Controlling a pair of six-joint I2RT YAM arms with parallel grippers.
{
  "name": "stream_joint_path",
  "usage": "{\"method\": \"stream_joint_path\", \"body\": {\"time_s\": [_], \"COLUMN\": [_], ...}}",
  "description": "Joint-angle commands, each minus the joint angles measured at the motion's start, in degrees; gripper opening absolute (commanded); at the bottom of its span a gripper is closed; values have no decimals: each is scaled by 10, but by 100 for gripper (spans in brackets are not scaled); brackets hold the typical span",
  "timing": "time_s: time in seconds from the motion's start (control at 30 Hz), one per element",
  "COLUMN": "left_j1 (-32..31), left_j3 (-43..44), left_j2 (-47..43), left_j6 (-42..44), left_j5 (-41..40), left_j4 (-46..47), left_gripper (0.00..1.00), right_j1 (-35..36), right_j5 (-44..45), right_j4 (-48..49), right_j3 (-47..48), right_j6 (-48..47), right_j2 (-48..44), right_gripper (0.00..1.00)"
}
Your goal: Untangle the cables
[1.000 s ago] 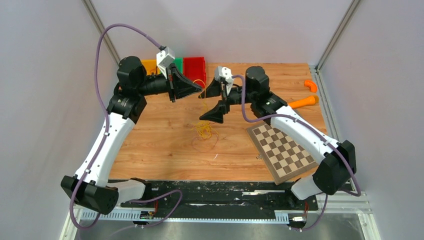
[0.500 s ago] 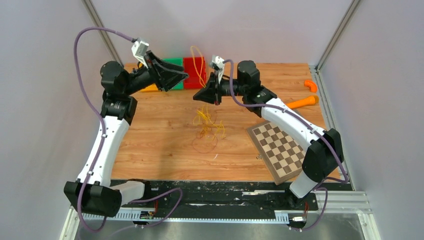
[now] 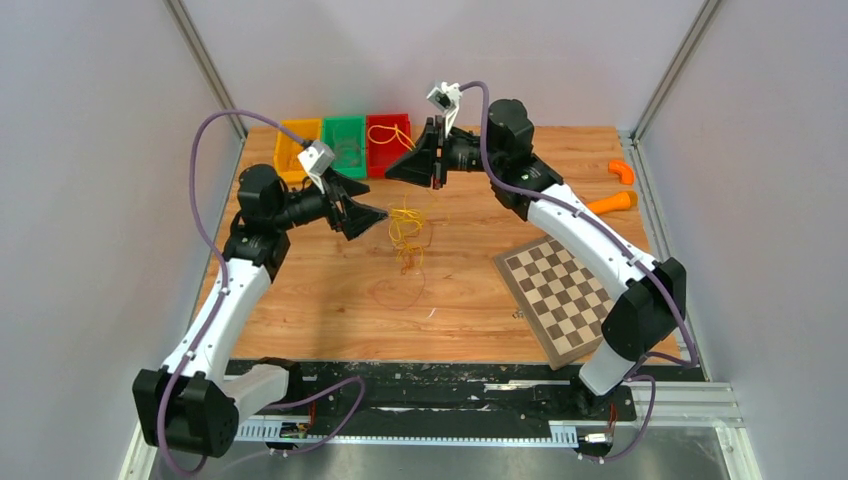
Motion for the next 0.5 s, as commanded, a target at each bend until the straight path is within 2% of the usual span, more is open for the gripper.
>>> {"method": "stream_joint_path", "body": {"time_s": [0.0,0.03,0.1,0.13,0.17,0.2,0.23,0.27,0.33,0.47], "left_j1": [-35,-41,-53,-58,-59,-61,-61,-61,-61,-62], "left_j3": [42,44,45,45,45,43,37,32,10,-50], "left_j2": [35,41,46,48,51,50,48,45,25,-16], "left_j6": [110,139,174,189,194,196,205,226,262,344], "left_j5": [27,31,39,47,50,52,51,47,25,-33], "left_j4": [-21,-27,-43,-46,-50,-51,-59,-65,-86,-136], "left_gripper": [99,98,88,73,63,39,27,10,0,0], "right_j1": [1,1,1,1,1,0,0,-1,-9,-41], "right_j5": [-28,-27,-23,-21,-20,-18,-15,-10,8,42], "right_j4": [10,9,6,5,4,1,-3,-6,-9,-7], "right_j3": [36,39,42,44,46,49,54,58,66,103], "right_j6": [28,29,30,31,32,33,33,32,30,38], "right_j2": [6,5,5,3,3,2,0,-1,-6,-4], "right_gripper": [0,0,0,0,0,0,0,0,0,0]}}
